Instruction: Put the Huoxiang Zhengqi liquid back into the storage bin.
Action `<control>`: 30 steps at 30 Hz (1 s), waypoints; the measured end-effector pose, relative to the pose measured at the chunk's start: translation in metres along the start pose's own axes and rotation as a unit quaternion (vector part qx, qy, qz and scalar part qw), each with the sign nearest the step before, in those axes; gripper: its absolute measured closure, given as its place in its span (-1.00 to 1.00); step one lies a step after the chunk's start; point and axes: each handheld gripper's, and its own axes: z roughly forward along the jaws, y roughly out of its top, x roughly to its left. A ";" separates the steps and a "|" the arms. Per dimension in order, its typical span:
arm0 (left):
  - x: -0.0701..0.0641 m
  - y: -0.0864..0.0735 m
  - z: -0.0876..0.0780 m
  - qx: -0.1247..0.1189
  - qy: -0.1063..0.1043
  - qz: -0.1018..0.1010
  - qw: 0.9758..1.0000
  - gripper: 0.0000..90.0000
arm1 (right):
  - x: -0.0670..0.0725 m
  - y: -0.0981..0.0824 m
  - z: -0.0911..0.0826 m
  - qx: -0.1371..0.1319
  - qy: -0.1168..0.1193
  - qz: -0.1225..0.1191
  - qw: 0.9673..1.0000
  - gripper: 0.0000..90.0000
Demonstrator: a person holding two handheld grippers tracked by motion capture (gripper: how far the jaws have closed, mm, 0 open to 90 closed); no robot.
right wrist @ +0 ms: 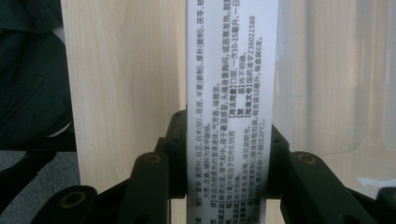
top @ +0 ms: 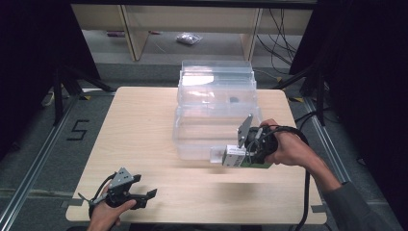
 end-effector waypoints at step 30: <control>0.001 0.000 0.000 0.002 0.000 0.001 1.000 -0.66 | -0.062 0.020 -0.015 0.004 -0.029 -0.003 1.000 0.44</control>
